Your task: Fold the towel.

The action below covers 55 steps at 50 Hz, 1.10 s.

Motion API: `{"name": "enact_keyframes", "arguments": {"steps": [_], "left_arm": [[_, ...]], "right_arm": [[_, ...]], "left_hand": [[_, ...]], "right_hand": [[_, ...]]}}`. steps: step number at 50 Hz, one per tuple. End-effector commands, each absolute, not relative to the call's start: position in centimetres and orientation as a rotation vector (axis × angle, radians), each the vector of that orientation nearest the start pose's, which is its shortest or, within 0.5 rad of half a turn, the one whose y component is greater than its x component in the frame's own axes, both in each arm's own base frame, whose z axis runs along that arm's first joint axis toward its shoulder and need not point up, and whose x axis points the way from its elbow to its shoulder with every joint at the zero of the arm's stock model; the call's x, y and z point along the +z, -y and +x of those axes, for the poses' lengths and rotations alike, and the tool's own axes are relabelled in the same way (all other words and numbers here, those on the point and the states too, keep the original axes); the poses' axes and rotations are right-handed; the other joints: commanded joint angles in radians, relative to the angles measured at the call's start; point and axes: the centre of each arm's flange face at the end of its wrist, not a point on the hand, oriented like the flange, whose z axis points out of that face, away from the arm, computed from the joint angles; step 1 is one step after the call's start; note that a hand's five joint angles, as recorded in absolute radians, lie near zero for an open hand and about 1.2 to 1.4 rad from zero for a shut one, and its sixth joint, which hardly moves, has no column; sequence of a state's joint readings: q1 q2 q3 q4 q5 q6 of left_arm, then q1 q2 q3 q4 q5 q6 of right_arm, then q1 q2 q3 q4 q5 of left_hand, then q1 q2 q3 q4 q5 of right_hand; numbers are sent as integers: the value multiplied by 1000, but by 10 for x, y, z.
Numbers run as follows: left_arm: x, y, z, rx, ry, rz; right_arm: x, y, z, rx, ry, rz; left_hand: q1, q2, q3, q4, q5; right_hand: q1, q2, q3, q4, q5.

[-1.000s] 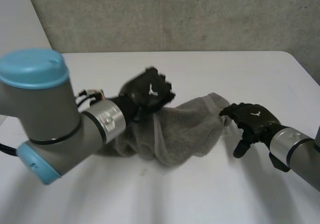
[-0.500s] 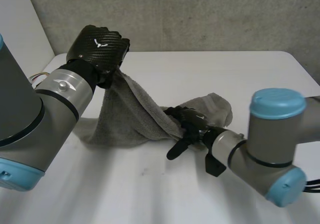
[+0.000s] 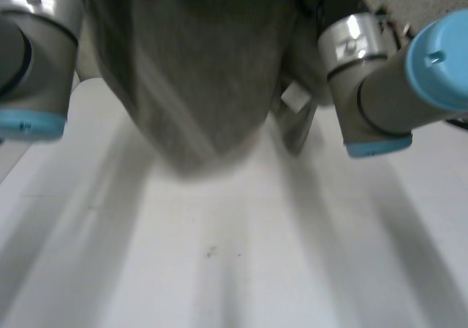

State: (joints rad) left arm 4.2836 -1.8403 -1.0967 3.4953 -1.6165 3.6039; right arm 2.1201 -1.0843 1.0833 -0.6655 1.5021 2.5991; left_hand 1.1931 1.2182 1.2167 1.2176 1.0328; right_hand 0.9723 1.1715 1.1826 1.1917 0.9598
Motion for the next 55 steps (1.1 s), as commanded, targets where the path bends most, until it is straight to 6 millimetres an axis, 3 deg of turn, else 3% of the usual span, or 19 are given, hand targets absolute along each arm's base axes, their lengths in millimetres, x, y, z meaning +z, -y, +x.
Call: {"name": "enact_keyframes", "arguments": {"steps": [1,3,5,6,8,9,10,11,12,13,14,16,19,23,27,30,35,49,55], "left_arm": [[438,313,-279,-2860,-1125,432],[424,315,-280,-2838,-1178,463],[383,316,-281,-2756,-1335,542],[382,316,-281,-2756,-1336,542],[329,311,-278,-2631,-1528,641],[328,311,-278,-2630,-1529,641],[301,307,-275,-2559,-1619,685],[301,307,-275,-2559,-1620,685],[275,302,-270,-2483,-1708,719],[251,296,-265,-2408,-1790,753],[250,296,-265,-2407,-1791,754],[216,282,-259,-2294,-1912,809],[193,271,-256,-2214,-1991,849],[184,264,-258,-2188,-2021,874],[189,265,-257,-2204,-2008,862],[195,266,-256,-2220,-1991,849],[212,266,-253,-2271,-1945,813],[209,263,-246,-2247,-1959,797],[209,268,-240,-2232,-1959,770]], "right_arm": [[375,309,352,-2818,-942,-777],[349,310,350,-2734,-1059,-880],[334,311,347,-2674,-1139,-942],[316,310,345,-2586,-1234,-1021],[295,308,343,-2471,-1336,-1113],[295,308,343,-2470,-1337,-1114],[276,304,342,-2341,-1436,-1191],[253,300,340,-2189,-1544,-1263],[253,300,340,-2188,-1545,-1263],[229,297,336,-2026,-1662,-1327],[207,291,332,-1862,-1771,-1393],[188,285,326,-1715,-1865,-1462],[171,283,315,-1570,-1956,-1609],[173,289,310,-1586,-1981,-1659],[186,291,306,-1618,-2014,-1540],[193,289,301,-1610,-2051,-1416],[198,280,288,-1570,-2115,-1221],[194,241,230,-1506,-2238,-628],[190,223,224,-1504,-2224,-555]], "left_hand": [[203,178,180,179,189],[203,178,180,179,189],[203,178,180,179,189],[203,178,180,179,189],[203,178,180,179,189],[203,178,180,179,189],[203,178,180,179,189],[203,178,180,179,189],[203,178,180,179,189],[203,178,180,179,189],[203,178,180,179,189],[203,178,180,179,189],[203,178,180,179,189],[203,178,180,179,189],[203,178,180,179,189],[203,178,180,179,189],[203,178,180,179,189],[203,178,180,179,189],[203,178,180,179,189]], "right_hand": [[424,225,214,205,262],[424,225,214,205,262],[424,225,214,205,262],[424,225,214,205,262],[424,225,214,205,262],[424,225,214,205,262],[424,225,214,205,262],[424,225,214,205,262],[424,225,214,205,262],[424,225,214,205,262],[424,225,214,205,262],[424,225,214,205,262],[424,225,214,205,262],[61,-138,-149,-158,-101],[-566,-765,-776,-785,-728],[-667,-866,-877,-886,-829],[-688,-887,-898,-907,-850],[-570,-770,-781,-790,-732],[-512,-711,-722,-731,-674]]}}
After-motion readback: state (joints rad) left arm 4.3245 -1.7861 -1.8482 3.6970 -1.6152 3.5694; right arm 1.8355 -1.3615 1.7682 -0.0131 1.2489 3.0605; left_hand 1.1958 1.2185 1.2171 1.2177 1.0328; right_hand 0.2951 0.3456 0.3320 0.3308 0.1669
